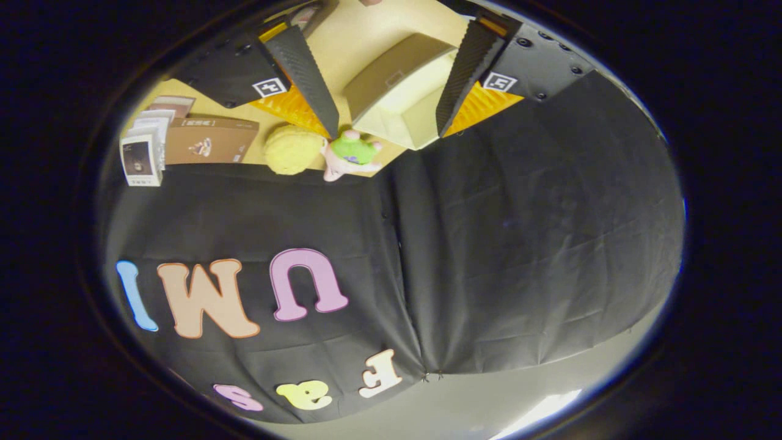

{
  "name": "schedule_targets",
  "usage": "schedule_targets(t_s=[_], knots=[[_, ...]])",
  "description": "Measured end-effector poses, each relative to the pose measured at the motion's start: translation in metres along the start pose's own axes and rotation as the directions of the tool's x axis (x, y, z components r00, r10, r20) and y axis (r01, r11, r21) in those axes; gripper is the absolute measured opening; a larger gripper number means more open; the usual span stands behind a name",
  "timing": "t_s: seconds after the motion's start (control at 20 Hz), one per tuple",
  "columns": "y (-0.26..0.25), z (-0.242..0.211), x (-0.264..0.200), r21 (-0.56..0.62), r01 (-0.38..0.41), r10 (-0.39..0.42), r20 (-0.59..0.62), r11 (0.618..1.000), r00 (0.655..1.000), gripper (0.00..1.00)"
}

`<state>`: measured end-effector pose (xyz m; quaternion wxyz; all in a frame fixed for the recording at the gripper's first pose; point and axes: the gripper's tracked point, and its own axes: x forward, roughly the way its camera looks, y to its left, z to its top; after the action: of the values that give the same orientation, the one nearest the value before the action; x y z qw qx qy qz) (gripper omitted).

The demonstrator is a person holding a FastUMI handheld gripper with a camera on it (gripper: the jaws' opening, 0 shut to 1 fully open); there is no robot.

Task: Open the storage box then place both shoes into the box .Put the left shoe in first, then the right shoe, with the right side of both shoes facing outward in a uniform manner.

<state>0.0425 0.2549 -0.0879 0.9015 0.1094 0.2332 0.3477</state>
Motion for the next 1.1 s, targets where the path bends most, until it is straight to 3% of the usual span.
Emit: schedule_targets(t_s=[0.35, 0.85, 1.1], knots=[[-0.07, -0.05, -0.027, -0.087, 0.139, -0.148, -0.104, 0.986, 0.984, 1.0], [-0.144, -0.144, -0.047, -0.081, 0.232, -0.246, -0.312, 0.969, 0.918, 1.0], [-0.162, -0.188, -0.046, -0.057, 0.256, -0.257, -0.393, 0.965, 0.883, 1.0]])
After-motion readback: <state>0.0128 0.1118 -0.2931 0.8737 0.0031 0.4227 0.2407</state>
